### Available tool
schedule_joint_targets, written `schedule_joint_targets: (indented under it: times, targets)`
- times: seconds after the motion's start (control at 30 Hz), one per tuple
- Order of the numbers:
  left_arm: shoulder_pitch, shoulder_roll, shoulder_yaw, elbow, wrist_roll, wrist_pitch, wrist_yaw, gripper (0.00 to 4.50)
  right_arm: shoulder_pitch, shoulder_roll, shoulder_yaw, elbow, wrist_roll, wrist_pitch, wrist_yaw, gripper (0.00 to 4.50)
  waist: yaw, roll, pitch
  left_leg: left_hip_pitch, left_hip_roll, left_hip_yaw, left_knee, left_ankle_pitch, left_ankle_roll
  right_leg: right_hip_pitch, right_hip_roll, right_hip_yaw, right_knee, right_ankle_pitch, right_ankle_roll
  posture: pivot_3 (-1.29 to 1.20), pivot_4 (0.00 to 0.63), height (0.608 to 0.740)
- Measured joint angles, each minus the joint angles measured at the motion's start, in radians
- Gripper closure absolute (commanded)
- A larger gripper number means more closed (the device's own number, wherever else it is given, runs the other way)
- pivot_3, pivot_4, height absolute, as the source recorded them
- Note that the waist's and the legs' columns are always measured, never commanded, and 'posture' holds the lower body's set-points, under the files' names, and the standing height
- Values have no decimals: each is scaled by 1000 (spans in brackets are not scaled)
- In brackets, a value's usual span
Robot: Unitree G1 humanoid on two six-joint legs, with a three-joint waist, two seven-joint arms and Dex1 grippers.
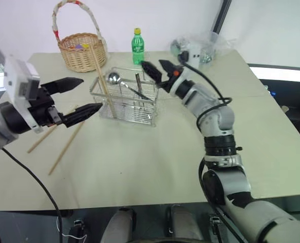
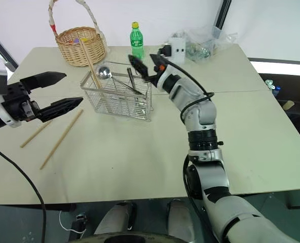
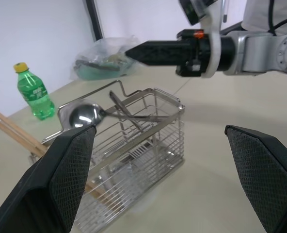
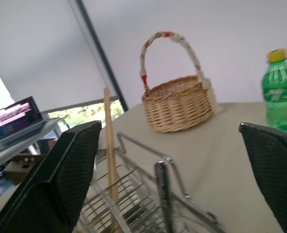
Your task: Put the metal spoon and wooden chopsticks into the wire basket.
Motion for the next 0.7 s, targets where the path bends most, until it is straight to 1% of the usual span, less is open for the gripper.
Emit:
schedule_joint_targets:
  times: [0.3,0.47,0.57,0.63,0.7]
  targets:
    - [-70,-11,-77,47,39,-21,-25,0,4,-64,-9,-41,1,0,5,32,-1,0,0,0,0,1,-1,0,0,1,0,1,0,0,0,0,150,674]
    - [-91,-14,-91,63,55,-28,-37,0,36,-100,-5,-87,0,5,14,32,-1,-1,-1,0,0,1,0,0,0,1,0,1,-1,0,0,0,150,674]
    - [-92,-14,-98,76,65,-28,-45,0,88,-195,31,-167,-2,9,92,32,5,-2,-1,0,0,0,0,0,0,1,0,0,-3,0,0,0,150,674]
    - [-88,-5,-97,99,79,-28,-60,0,143,-317,70,-263,2,10,210,32,6,-2,-1,-1,0,0,0,0,0,2,0,0,-5,0,0,0,150,674]
    - [-80,18,-91,146,104,-32,-84,0,183,-419,80,-338,16,14,325,32,2,-3,-1,-1,1,1,-1,0,0,6,0,0,-7,0,0,0,150,674]
